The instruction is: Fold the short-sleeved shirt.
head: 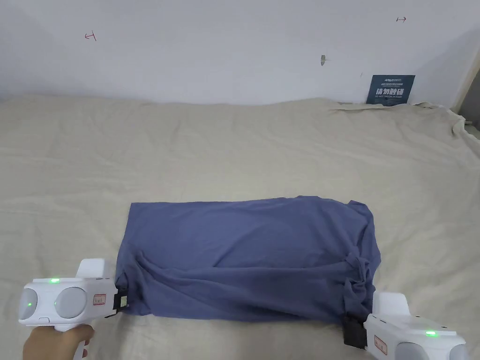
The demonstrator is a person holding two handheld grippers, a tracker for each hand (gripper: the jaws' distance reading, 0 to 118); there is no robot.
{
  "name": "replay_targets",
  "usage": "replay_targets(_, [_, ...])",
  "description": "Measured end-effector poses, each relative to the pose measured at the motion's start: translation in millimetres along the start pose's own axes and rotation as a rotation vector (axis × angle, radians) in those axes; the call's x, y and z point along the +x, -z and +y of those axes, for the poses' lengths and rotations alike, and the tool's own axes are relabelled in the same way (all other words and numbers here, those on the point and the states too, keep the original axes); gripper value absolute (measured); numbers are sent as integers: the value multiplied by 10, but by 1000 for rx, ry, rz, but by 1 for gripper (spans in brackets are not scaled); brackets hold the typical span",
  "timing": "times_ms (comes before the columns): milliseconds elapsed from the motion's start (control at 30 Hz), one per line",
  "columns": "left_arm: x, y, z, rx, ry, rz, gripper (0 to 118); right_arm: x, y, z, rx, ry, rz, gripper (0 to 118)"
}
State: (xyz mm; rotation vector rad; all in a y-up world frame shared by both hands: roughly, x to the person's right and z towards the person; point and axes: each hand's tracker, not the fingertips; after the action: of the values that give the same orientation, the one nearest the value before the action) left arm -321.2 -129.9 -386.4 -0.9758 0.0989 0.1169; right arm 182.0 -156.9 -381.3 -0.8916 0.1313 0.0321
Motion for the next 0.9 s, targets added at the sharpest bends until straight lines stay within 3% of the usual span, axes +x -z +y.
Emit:
replay_targets(33, [-7, 1, -6, 1, -2, 1, 4, 1, -2, 0, -2, -11, -20, 5])
replay_targets(67, [-16, 1, -15, 3, -7, 1, 4, 17, -3, -5, 8, -16, -46, 5])
replay_targets(133, [-50, 4, -30, 7, -25, -6, 4, 96, -35, -19, 17, 24, 11, 5])
replay_targets(367, [-262, -69, -141, 15, -146, -70, 4, 307, -373, -118, 56, 101, 45, 5])
replay_targets(900, [-473, -798, -1249, -31, -172, -125, 4, 406, -1285, -875, 50, 87, 88, 5])
